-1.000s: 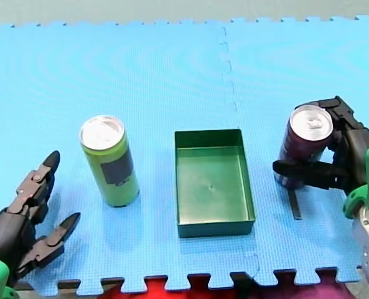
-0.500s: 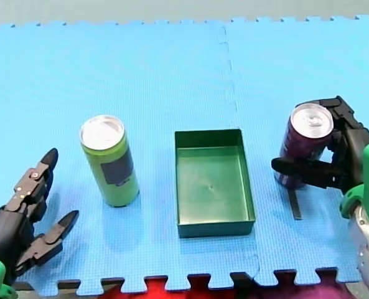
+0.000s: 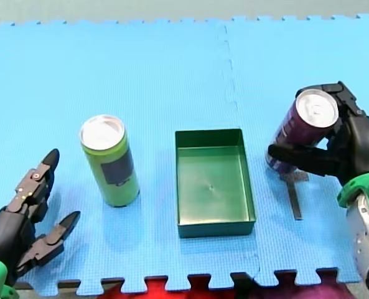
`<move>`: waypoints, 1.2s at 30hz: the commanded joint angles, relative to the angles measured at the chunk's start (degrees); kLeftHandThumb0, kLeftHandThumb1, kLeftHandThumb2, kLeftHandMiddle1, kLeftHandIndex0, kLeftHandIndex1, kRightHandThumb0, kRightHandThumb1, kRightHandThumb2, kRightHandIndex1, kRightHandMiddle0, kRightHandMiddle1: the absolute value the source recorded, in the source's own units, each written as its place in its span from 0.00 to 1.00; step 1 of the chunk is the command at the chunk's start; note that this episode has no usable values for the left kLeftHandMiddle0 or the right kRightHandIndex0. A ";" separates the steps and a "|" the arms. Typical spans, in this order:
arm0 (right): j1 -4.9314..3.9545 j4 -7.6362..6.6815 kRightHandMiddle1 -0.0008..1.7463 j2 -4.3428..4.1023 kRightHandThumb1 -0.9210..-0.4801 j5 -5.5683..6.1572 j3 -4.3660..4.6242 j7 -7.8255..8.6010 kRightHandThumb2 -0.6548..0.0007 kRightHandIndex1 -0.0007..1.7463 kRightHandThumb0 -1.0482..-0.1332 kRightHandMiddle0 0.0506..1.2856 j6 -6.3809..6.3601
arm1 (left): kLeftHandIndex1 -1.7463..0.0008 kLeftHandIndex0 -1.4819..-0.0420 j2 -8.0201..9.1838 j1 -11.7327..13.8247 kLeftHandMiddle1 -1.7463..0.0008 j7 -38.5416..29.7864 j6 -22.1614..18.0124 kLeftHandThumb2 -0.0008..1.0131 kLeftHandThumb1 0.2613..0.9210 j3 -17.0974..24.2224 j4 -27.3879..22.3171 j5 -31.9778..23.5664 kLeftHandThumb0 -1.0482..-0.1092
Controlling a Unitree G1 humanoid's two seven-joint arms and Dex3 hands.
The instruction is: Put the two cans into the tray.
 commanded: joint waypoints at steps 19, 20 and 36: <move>-1.88 -2.86 1.00 0.60 0.34 -0.05 0.27 -1.64 0.99 1.00 0.76 0.41 1.90 | 1.00 0.93 -0.44 1.31 1.00 1.31 1.95 0.40 1.00 -0.56 -2.49 0.77 0.00; -2.04 -3.24 1.00 0.61 0.34 -0.43 0.56 -2.27 0.99 1.00 0.76 0.41 2.58 | 1.00 0.94 -0.48 1.32 1.00 1.33 2.01 0.40 1.00 -0.59 -2.50 0.79 0.00; -5.71 -7.54 1.00 0.56 0.33 -3.93 3.69 -7.89 1.00 1.00 0.70 0.41 11.12 | 1.00 0.94 -1.36 0.55 1.00 0.66 2.38 0.39 1.00 -0.75 -1.78 0.44 0.00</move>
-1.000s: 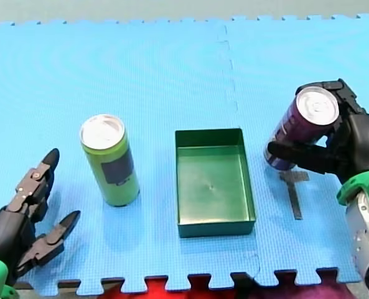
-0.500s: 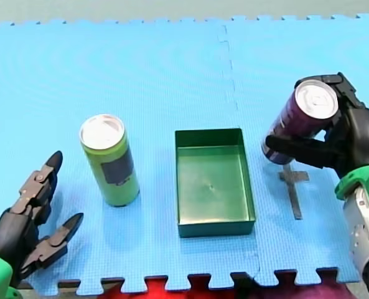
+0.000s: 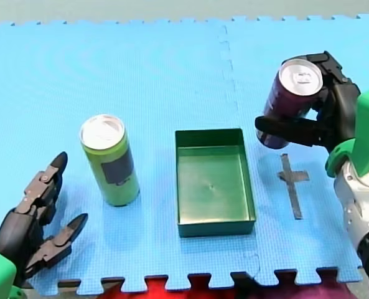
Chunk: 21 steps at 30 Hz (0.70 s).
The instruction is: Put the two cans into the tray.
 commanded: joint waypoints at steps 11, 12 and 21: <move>-1.67 -3.21 1.00 1.17 0.35 1.36 0.26 0.97 1.00 1.00 0.67 0.40 1.33 | 1.00 0.94 -0.14 -0.08 1.00 0.20 0.96 0.38 1.00 0.22 -0.91 -0.45 0.00; -1.82 -3.28 1.00 1.25 0.35 1.64 0.15 1.29 1.00 1.00 0.66 0.40 1.33 | 1.00 0.94 -0.13 -0.09 1.00 0.30 1.02 0.37 1.00 0.25 -0.91 -0.42 0.00; -3.48 -2.13 1.00 1.39 0.37 2.13 -0.13 1.58 1.00 1.00 0.60 0.40 1.33 | 1.00 0.94 0.00 -0.74 1.00 0.47 0.76 0.37 1.00 0.55 0.30 -0.39 0.00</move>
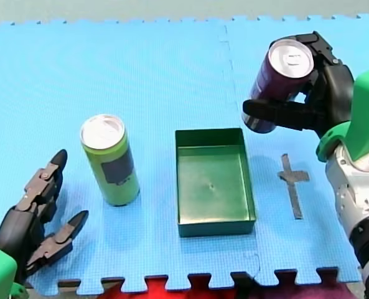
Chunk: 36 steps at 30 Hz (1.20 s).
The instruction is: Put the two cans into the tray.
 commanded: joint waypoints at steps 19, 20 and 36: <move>-0.35 -3.27 1.00 3.80 0.36 -3.19 3.91 -3.84 1.00 1.00 0.54 0.41 1.81 | 1.00 0.94 0.09 -1.13 1.00 -0.69 -0.61 0.34 1.00 0.73 1.69 -1.07 0.00; -0.09 -3.56 1.00 4.03 0.36 -3.16 4.04 -3.70 1.00 1.00 0.54 0.41 1.83 | 1.00 0.94 0.06 -1.06 1.00 -0.64 -0.59 0.34 1.00 0.71 1.54 -1.05 0.00; 1.82 -7.75 1.00 5.51 0.35 -2.89 5.01 -3.12 1.00 1.00 0.58 0.41 7.23 | 1.00 0.94 -0.42 0.09 1.00 0.95 -0.22 0.33 1.00 0.30 -0.84 -0.57 0.00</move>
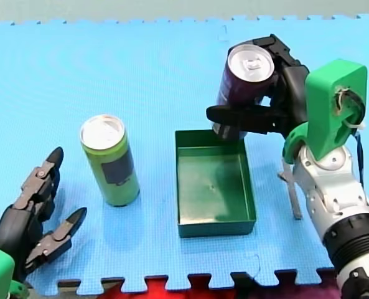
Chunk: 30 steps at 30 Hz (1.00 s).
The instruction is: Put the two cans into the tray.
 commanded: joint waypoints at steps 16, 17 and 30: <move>2.46 -3.72 1.00 1.81 0.35 -0.16 1.37 -1.13 1.00 1.00 0.59 0.41 2.66 | 1.00 0.94 -0.18 1.56 1.00 1.84 1.45 0.33 1.00 -0.31 -3.09 0.85 0.00; 2.54 -3.80 1.00 1.88 0.35 -0.28 1.45 -1.40 1.00 1.00 0.59 0.41 2.80 | 1.00 0.94 -0.15 1.59 1.00 1.81 1.41 0.33 1.00 -0.29 -3.08 0.83 0.00; 3.32 -3.24 1.00 2.96 0.35 -0.60 1.95 -2.77 1.00 1.00 0.59 0.40 2.82 | 1.00 0.94 -0.21 2.05 1.00 1.59 1.19 0.33 1.00 -0.08 -3.38 0.68 0.00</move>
